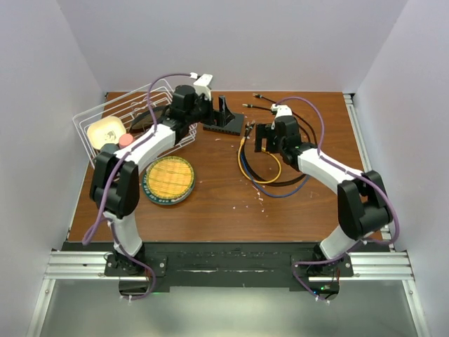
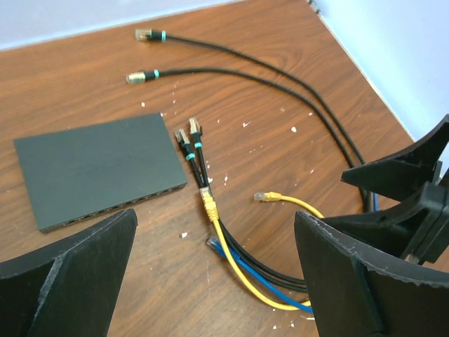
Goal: Insert the plug into the switch port
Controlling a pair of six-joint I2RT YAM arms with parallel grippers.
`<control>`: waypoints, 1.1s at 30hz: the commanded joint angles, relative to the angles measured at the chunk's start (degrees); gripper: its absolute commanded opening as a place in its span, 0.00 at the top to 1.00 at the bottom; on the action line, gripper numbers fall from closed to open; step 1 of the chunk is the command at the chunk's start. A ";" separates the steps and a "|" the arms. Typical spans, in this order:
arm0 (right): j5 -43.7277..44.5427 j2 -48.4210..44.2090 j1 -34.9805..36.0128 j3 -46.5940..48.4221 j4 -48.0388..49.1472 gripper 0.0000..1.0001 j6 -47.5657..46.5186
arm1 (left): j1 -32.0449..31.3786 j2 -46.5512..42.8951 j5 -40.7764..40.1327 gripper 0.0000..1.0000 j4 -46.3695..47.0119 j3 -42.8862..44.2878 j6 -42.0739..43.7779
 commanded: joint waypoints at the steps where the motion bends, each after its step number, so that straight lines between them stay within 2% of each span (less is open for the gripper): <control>1: 0.79 2.67 -0.09 3.12 -1.84 0.02 -0.81 | -0.09 4.21 4.30 0.00 -2.80 7.55 -0.62; 7: -5.36 4.25 -0.18 1.98 -0.61 0.09 1.03 | -1.58 8.43 2.90 0.00 -7.81 10.64 -2.37; 13: -4.59 1.80 -0.18 0.84 -1.40 0.09 2.00 | -5.09 13.88 3.17 0.02 -13.97 13.81 -0.80; 16: -4.23 -0.13 -0.27 0.22 -2.10 0.09 2.18 | -6.24 16.25 2.55 0.09 -15.19 14.16 -0.18; 17: -4.23 -0.66 -0.18 0.04 -2.54 0.09 2.26 | -6.33 17.47 2.64 0.15 -15.63 14.25 -0.26; 19: -4.23 -2.24 -0.18 -0.74 -2.54 0.09 2.79 | -6.59 18.71 1.68 0.20 -15.81 14.60 -0.53; 27: -6.25 -6.38 -0.18 -3.47 -2.81 0.08 4.11 | -6.95 24.16 -1.05 0.31 -16.17 16.88 -0.79; 33: -7.31 -8.14 -0.27 -5.23 -2.98 0.08 4.37 | -7.12 26.36 -1.23 0.46 -12.21 17.15 -2.90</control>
